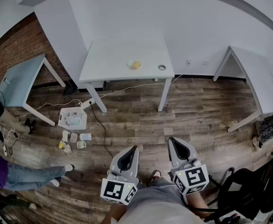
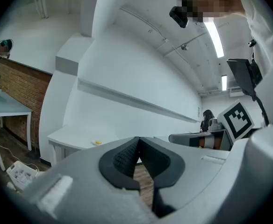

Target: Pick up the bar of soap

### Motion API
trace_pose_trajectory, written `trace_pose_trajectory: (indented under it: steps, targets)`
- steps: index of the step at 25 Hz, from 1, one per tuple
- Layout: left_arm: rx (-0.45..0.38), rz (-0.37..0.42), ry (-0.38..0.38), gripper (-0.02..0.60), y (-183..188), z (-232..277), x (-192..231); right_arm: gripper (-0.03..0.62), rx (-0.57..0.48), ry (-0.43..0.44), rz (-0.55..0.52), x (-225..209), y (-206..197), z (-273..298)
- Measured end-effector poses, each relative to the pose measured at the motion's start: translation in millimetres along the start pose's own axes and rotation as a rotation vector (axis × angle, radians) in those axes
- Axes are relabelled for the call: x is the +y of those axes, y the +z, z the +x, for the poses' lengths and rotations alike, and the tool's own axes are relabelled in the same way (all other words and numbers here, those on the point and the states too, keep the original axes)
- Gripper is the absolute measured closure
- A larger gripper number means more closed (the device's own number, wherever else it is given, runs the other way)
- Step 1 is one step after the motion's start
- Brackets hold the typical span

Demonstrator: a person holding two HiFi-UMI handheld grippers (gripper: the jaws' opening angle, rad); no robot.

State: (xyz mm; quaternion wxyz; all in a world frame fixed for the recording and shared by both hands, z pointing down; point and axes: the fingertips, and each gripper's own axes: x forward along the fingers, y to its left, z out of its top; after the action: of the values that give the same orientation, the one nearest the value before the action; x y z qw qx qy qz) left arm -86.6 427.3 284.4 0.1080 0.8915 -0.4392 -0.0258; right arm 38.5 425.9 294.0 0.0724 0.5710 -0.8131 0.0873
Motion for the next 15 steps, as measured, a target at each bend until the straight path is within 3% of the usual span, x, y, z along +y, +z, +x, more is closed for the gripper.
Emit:
trace_pose_trajectory:
  steps: [15]
  targets:
    - [0.008,0.010,0.001,0.580,-4.2,11.3,-15.9,0.592,0.001,0.033,0.031,-13.0,-4.0,-4.1]
